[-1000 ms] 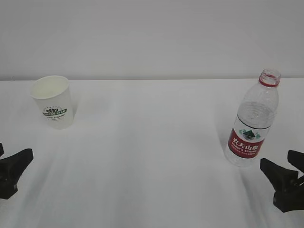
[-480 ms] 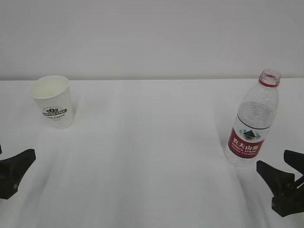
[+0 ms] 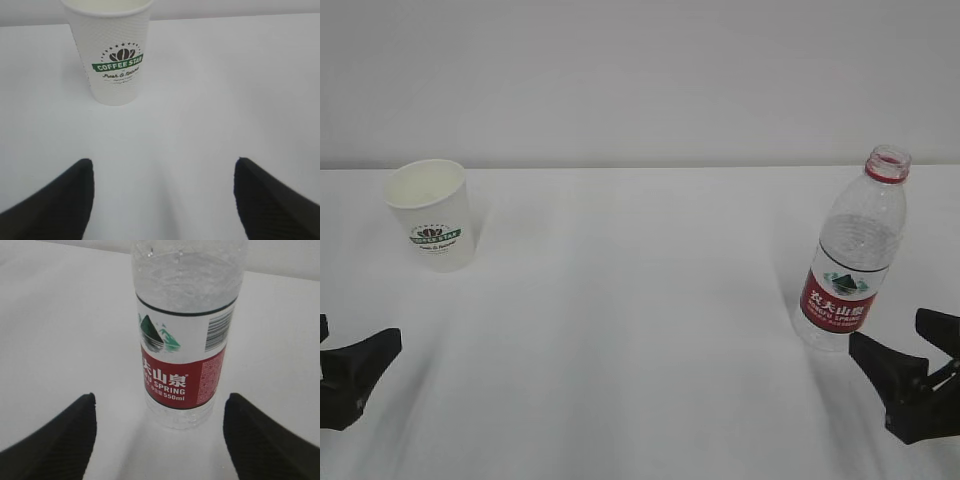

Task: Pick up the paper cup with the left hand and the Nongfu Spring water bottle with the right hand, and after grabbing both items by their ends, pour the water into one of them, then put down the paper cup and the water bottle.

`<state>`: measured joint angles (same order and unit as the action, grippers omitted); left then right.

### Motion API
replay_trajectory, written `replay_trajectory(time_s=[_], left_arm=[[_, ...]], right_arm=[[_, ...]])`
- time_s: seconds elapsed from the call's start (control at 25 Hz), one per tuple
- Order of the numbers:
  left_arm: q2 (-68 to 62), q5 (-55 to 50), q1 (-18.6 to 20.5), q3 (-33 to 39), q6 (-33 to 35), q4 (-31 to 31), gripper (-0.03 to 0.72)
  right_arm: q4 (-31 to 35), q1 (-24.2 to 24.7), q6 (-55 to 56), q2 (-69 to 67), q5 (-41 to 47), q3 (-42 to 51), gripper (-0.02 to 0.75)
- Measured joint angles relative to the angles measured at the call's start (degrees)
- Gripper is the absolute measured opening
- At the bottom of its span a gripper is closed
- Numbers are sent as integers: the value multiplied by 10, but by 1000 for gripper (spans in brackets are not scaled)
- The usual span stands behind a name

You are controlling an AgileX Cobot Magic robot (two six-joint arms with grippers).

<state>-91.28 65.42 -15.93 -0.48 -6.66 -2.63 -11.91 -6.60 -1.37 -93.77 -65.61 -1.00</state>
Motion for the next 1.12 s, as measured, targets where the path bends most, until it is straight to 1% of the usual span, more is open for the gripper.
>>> replay_trajectory(time_s=[0.56, 0.76, 1.12], left_arm=[[-1, 0, 0, 0, 0, -4, 636], [-1, 0, 0, 0, 0, -11, 624], [-1, 1, 0, 0, 0, -17, 610]], right_arm=[[10, 0, 2, -38, 0, -57, 601], [10, 0, 26, -43, 0, -73, 601], [11, 0, 37, -103, -1, -104, 601]])
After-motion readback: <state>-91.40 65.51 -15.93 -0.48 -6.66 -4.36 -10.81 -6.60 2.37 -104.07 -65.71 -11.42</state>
